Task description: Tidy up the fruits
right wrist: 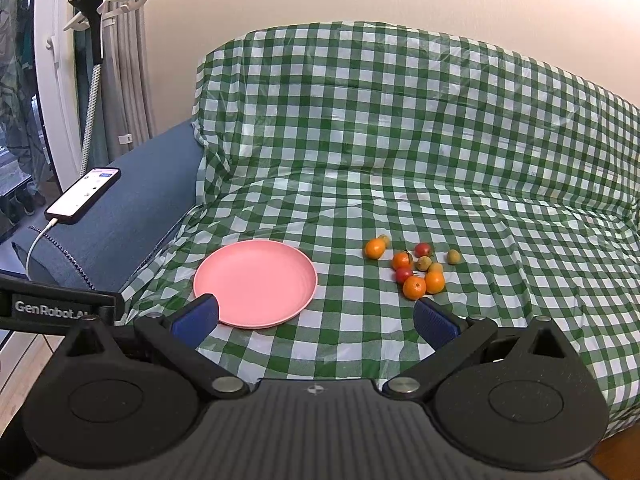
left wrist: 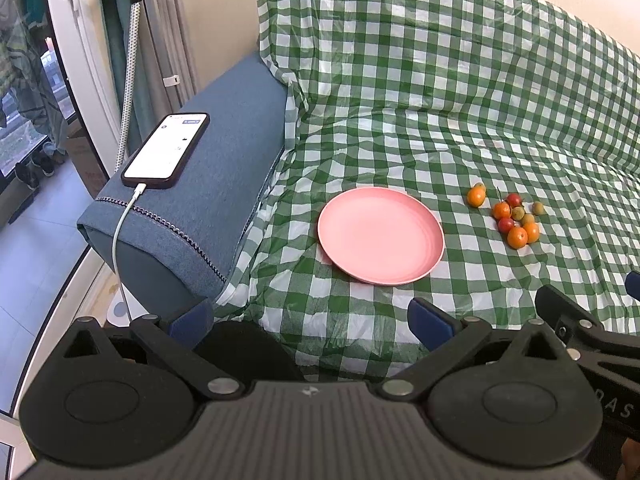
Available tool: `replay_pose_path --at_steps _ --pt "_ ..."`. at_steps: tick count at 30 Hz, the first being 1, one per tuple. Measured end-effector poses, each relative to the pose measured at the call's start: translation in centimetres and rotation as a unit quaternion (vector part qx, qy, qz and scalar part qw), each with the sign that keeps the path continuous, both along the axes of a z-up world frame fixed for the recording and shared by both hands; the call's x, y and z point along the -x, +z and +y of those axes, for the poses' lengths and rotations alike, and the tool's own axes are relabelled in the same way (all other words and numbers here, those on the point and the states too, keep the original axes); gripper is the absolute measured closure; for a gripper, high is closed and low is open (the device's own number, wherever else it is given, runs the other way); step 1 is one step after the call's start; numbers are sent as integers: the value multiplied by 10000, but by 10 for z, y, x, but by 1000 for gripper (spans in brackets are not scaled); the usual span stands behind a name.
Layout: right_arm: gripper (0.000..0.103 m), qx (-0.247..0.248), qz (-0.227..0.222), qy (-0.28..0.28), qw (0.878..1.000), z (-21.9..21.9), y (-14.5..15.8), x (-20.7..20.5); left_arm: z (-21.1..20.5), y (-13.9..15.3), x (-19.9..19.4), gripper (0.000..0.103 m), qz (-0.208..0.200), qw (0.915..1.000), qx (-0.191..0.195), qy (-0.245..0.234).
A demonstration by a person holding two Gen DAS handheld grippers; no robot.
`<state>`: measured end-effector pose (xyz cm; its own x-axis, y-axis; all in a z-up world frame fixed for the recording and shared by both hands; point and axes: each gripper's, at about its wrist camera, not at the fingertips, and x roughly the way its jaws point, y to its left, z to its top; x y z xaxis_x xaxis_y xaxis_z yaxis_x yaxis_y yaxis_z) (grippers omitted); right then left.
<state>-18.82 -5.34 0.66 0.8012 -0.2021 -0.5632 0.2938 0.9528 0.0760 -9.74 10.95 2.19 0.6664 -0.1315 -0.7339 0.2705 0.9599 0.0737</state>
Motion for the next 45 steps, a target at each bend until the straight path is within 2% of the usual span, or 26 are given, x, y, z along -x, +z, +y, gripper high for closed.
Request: replay_pose_path --at_steps 5,7,9,13,17,22,25,28,32,37,39,42,45 --pt "1 11 -49 -148 9999 -14 -7 -3 -13 2 -9 0 -27 10000 -64 16" --pt "1 -141 -282 -310 9990 -29 -15 -4 -22 0 -16 0 45 9999 -97 5" --pt "1 -257 -333 -533 9977 -45 -26 -7 -35 -4 -25 0 148 9997 -147 -86" --pt "1 -493 47 -1171 9919 -89 -43 -16 -68 -15 -47 0 279 9985 -396 -245" --pt "1 -533 182 -1815 9818 -139 -65 -23 -106 -23 -69 0 339 9968 -512 -508" --pt "1 -731 382 -2205 9719 -189 -115 -63 -156 -39 -105 0 576 9952 -460 -647" --pt "1 -767 428 -2106 9736 -222 -147 -103 -191 -53 -133 0 797 9937 -398 -681" --pt "1 -749 745 -1752 9789 -249 -179 -141 -229 -64 -165 0 862 9930 -288 -750" --pt "1 -800 1013 -1852 9742 -268 -213 -174 -281 -87 -205 0 818 9914 -528 -880" --pt "1 -797 1060 -1650 9773 -278 -227 -194 -327 -128 -247 0 818 9877 -955 -926" --pt "1 -844 1149 -1522 9780 -276 -231 -199 -338 -141 -259 0 932 9863 -923 -1001" --pt "1 -930 1138 -1667 9750 -277 -238 -200 -353 -156 -269 0 1158 9803 -731 -1420" --pt "1 -929 1252 -1751 9721 -279 -240 -199 -367 -170 -275 0 1190 9754 -775 -1685"
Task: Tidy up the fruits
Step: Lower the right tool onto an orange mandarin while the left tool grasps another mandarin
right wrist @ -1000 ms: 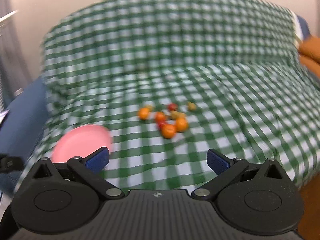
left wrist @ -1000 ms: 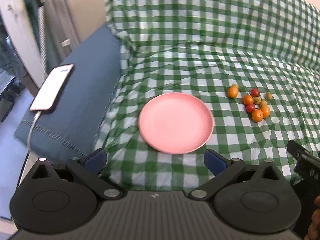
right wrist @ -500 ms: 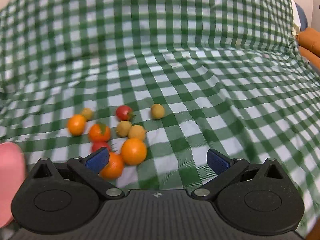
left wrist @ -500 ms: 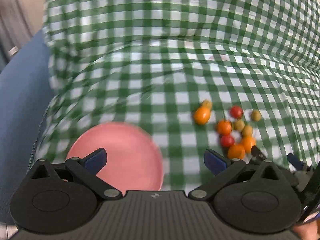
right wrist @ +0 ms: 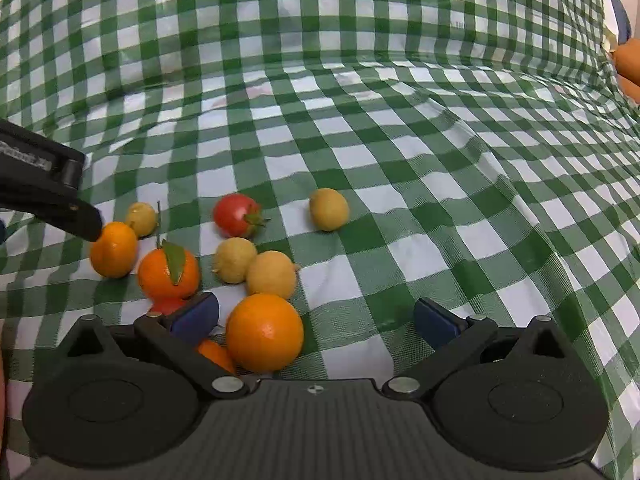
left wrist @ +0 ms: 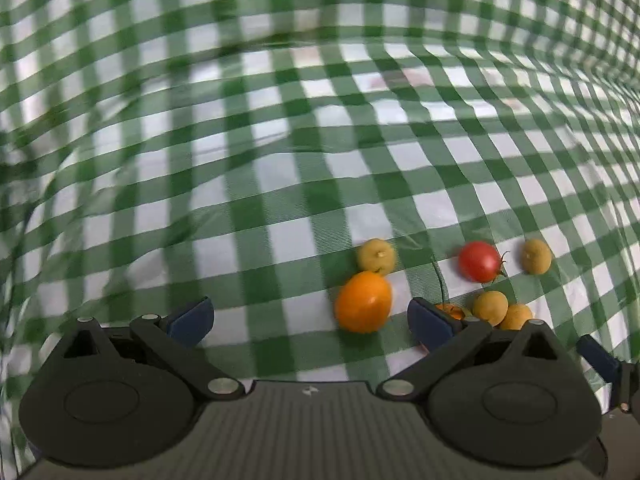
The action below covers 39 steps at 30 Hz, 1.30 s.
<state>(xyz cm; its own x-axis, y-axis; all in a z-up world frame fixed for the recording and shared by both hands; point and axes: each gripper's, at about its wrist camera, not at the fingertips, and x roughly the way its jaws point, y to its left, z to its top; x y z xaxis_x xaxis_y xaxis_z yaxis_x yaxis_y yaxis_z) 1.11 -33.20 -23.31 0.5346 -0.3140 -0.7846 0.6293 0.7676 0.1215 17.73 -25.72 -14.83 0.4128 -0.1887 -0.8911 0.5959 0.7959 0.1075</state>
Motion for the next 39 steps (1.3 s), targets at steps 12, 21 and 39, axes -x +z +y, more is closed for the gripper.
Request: replay_pose_path --at_steps 12,21,39 --pt "1 35 196 -338 9992 -7 -3 3 13 -48 -34 0 569 9978 -138 311" --pt "1 48 226 -351 9991 -7 -6 -4 12 -48 -41 0 645 9966 -134 503" --pt "17 3 261 -447 9987 -7 -6 -1 24 -36 -76 64 863 9925 62 859"
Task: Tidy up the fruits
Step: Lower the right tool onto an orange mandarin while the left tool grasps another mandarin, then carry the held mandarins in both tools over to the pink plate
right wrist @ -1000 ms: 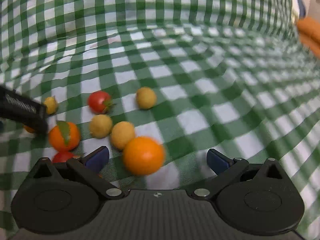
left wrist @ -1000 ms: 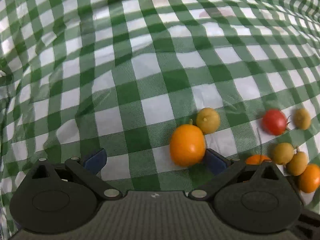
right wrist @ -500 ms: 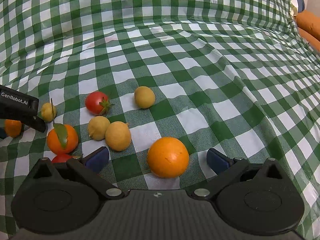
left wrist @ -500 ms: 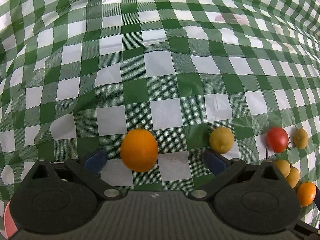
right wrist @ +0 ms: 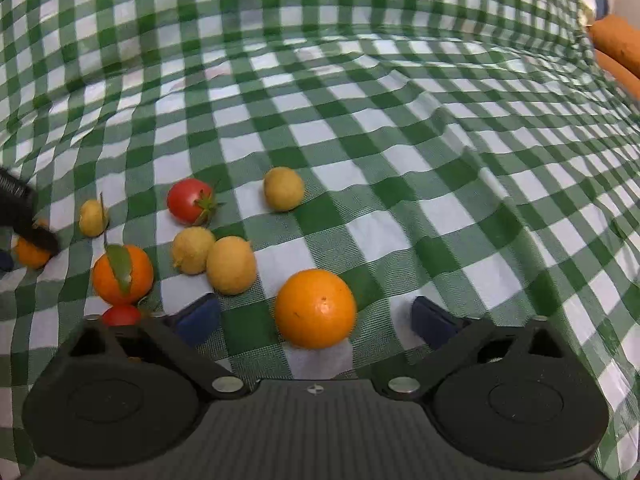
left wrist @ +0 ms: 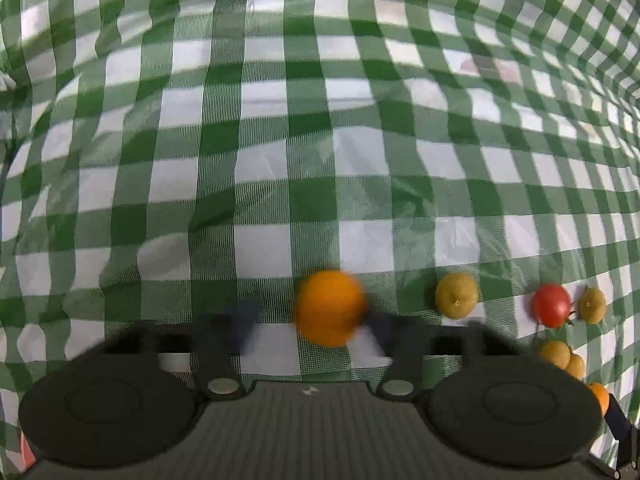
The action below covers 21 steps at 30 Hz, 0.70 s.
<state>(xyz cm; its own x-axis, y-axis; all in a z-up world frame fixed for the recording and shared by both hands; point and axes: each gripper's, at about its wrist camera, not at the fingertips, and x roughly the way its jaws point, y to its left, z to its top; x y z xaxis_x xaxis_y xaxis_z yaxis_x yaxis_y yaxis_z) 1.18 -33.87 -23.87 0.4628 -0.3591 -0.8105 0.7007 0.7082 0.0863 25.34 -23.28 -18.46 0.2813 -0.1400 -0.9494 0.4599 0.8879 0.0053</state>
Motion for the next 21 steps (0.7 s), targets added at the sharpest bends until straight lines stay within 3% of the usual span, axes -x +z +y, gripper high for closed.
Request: replay_pose_path --at_steps 2,6,13,18,21 --pt "63 222 -160 -40 9996 2 4 5 4 8 1 64 -102 9996 156 203" --pt "64 191 -381 -226 9988 -4 7 10 8 23 8 64 -115 9985 474 242" --pt "64 938 -1099 -641 9874 -4 37 23 43 69 60 64 -497 9952 835 79" --pt "64 836 -1172 -493 9884 5 43 33 103 109 103 64 -673 9929 904 374" --pt "64 437 -1128 -387 9919 15 52 49 141 127 134 64 -734 9929 783 509"
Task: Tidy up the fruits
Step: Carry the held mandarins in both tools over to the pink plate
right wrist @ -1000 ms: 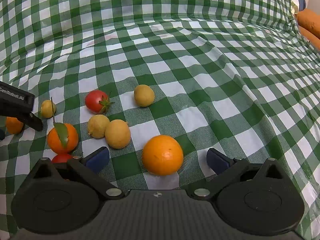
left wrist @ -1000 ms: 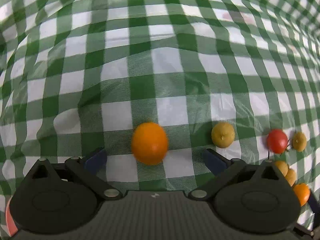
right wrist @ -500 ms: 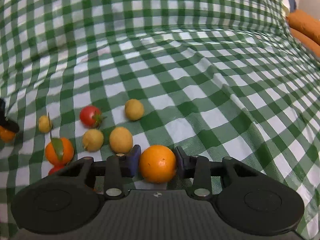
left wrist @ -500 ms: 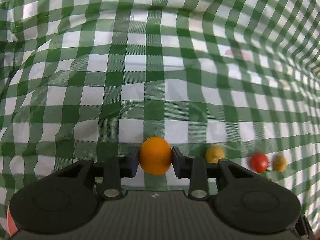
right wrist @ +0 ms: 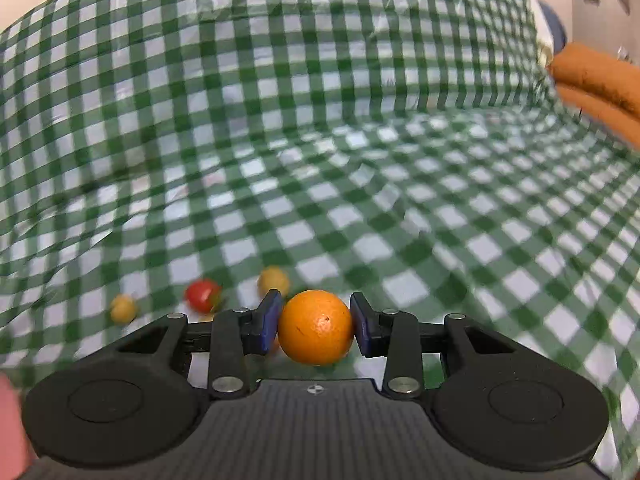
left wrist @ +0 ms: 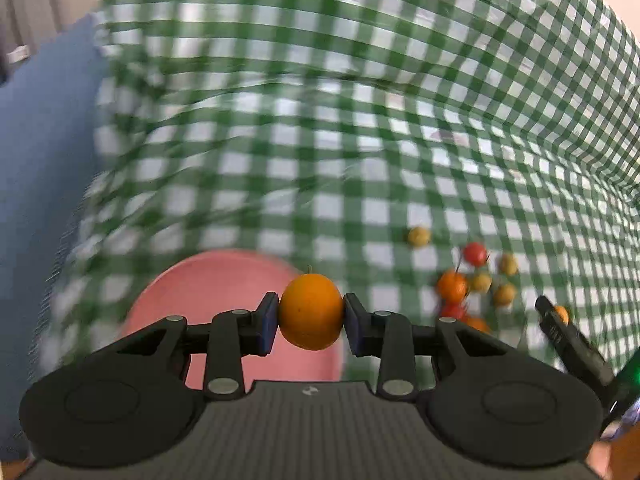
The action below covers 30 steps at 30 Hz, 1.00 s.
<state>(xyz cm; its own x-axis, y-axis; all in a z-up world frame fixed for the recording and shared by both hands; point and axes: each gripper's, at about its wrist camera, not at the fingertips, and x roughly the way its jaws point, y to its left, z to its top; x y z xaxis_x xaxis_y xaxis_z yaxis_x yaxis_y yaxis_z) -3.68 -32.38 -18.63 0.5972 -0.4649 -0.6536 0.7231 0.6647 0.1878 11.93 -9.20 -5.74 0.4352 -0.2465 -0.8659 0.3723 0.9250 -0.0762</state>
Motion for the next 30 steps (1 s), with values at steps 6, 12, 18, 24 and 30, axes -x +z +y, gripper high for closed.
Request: replay_pose_path --at_steps 6,12,18,24,30 --pt "64 -619 -180 133 9978 33 33 41 78 29 70 64 -167 9995 -242 147" --pt "64 -404 -358 479 9974 85 84 88 120 45 123 64 -105 9997 -199 72" --pt "64 -474 -676 1163 9898 148 139 127 153 62 160 64 -201 9996 121 133" --pt "64 -699 -801 1626 9809 193 162 134 178 77 185 64 -286 9982 437 280" --pt "64 -577 -904 1701 9796 208 180 149 197 88 199 64 -362 9960 694 439"
